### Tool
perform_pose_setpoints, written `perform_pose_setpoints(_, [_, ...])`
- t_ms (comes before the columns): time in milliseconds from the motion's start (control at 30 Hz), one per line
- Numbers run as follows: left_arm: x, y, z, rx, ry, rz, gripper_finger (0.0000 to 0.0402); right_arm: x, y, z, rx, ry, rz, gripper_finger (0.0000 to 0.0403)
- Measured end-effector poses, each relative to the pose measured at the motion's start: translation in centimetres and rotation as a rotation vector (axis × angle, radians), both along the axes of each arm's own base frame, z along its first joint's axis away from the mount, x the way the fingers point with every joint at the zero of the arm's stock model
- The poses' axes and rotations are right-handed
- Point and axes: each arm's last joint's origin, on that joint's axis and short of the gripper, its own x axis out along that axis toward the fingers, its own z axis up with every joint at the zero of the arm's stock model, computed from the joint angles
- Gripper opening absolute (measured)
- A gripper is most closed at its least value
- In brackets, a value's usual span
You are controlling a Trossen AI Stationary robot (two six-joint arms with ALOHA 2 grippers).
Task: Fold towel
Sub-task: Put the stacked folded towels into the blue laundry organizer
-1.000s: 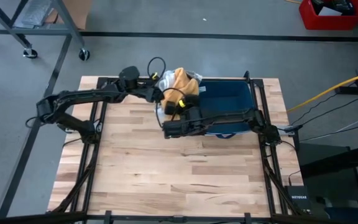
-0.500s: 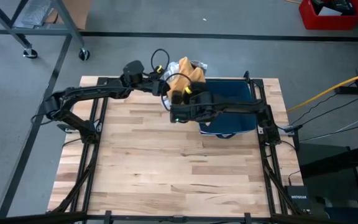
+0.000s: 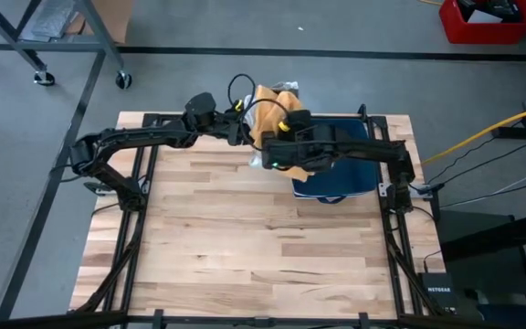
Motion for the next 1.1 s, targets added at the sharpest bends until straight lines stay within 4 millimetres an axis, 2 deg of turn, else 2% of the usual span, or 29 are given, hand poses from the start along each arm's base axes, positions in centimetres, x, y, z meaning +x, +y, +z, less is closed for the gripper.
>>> perform_pose_setpoints(133, [0.9,-0.4,1.7,0.019,-0.044,0.003,0.0000,-1.4,0.0,1.5,0.003,-0.020,0.023,0.0041])
perform_pose_setpoints(267, [2.9,-0.9,2.8,0.024,-0.069,-0.026,0.0000,-2.6,0.0,2.6,0.010,-0.014,0.044,0.0041])
perform_pose_setpoints(400, [4.8,-1.2,2.2,-0.004,-0.051,-0.035,0.0000,-4.2,0.0,3.0,0.046,0.006,0.076,0.0041])
perform_pose_setpoints(467, [5.6,-1.3,1.7,-0.012,-0.039,-0.036,0.0000,-4.9,0.0,2.6,0.061,0.014,0.071,0.0041])
perform_pose_setpoints(600, [7.4,-1.7,0.0,-0.023,0.003,-0.055,0.0000,-6.9,0.1,0.6,0.135,0.059,0.060,0.0041])
perform_pose_setpoints(733, [9.2,-2.0,-1.9,-0.034,0.048,-0.066,0.0000,-9.9,0.1,-2.3,0.194,0.076,-0.017,0.0041])
perform_pose_setpoints(933, [12.8,-1.5,-4.3,-0.053,0.082,-0.069,0.0000,-14.1,-0.1,-5.9,0.214,-0.012,-0.037,0.0041])
perform_pose_setpoints(1100, [16.5,-0.6,-5.8,-0.108,0.089,-0.061,0.0000,-17.1,-1.2,-9.2,0.210,-0.101,-0.094,0.0041])
